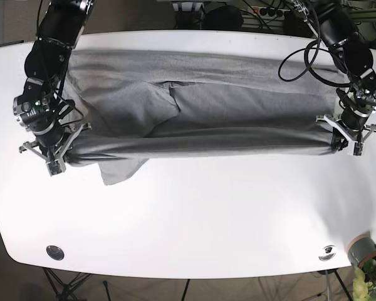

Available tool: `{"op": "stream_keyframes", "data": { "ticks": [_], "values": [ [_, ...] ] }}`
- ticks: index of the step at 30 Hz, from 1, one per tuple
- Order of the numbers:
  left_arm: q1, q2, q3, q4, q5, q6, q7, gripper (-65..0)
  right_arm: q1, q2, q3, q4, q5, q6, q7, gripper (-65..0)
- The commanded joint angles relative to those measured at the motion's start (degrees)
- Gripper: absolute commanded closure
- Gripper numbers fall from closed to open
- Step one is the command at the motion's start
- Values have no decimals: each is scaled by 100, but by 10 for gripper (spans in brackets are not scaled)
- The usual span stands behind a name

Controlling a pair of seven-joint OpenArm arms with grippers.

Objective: Fold the T-shirt properly
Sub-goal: 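Fold the grasped middle over toward the held edge with both grippers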

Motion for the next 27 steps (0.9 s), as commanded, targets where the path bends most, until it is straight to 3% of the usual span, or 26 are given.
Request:
{"op": "stream_keyframes", "data": {
  "ticks": [1, 6, 11, 17, 21, 24, 25, 27],
  "values": [
    [102, -113, -135, 388, -38, 58, -117, 0, -136, 5, 259, 396, -64, -62, -18, -19],
    [383, -104, -206, 705, -38, 58, -82, 0, -575, -144, 409, 704, -64, 34, -18, -19],
    [611, -121, -232, 977, -38, 58, 428, 0, -1068, -170, 409, 818, -73, 61, -18, -19],
    [954, -139, -364, 1039, -38, 58, 542, 0, -1331, -425, 734, 818, -73, 69, -9, -21],
    [1139, -139, -443, 1039, -21, 58, 560, -6, -1428, -513, 822, 801, -90, 280, -9, -22],
    [1288, -139, -434, 1039, -21, 58, 560, -126, -1551, -522, 822, 810, -73, 298, -9, -43],
    [1324, -139, -461, 1039, -21, 58, 560, -211, -1604, -531, 822, 818, -73, 298, -9, -75],
    [1359, -148, -470, 1039, -21, 58, 560, -310, -1665, -584, 822, 818, -81, 298, -9, -127]
  ]
}}
